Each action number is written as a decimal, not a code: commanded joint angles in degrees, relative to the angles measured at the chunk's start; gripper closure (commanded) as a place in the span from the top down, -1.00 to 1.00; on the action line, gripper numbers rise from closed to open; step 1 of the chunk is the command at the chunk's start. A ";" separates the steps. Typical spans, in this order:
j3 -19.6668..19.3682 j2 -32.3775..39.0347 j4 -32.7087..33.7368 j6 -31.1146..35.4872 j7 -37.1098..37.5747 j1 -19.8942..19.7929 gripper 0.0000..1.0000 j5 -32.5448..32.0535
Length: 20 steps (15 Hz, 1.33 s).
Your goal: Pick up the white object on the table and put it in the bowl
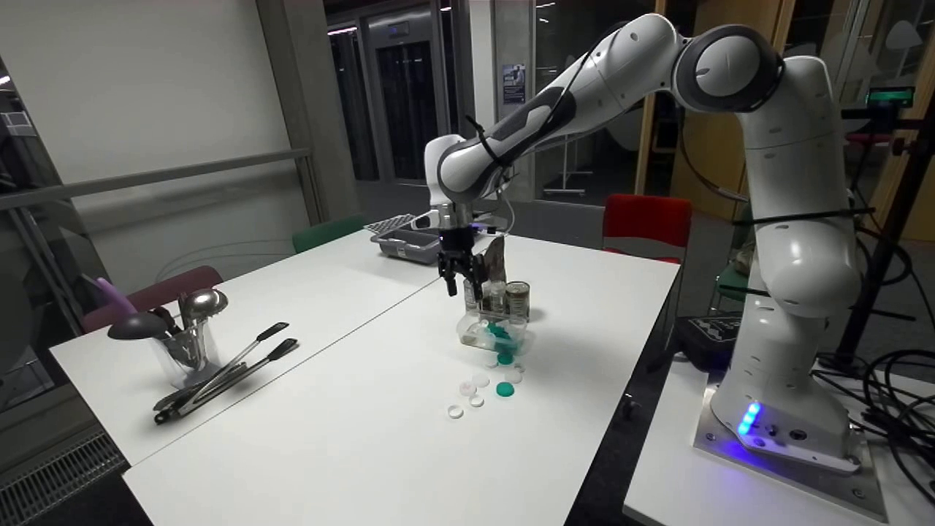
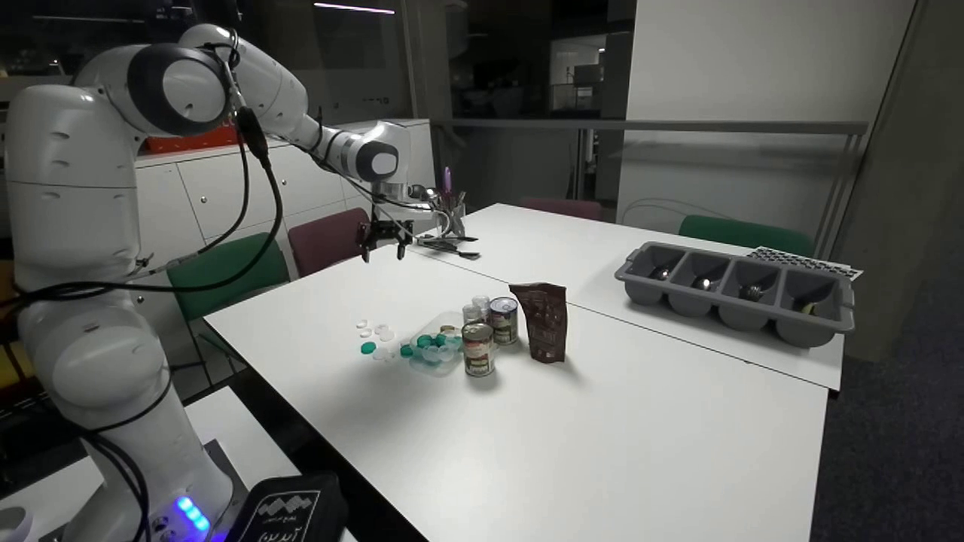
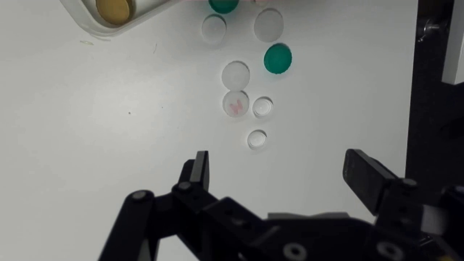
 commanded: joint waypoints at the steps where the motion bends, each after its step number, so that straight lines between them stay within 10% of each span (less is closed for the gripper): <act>1: 0.23 4.45 2.94 0.21 2.70 1.16 1.00 -5.66; 20: 1.87 12.15 -3.48 15.70 11.26 4.76 1.00 -19.11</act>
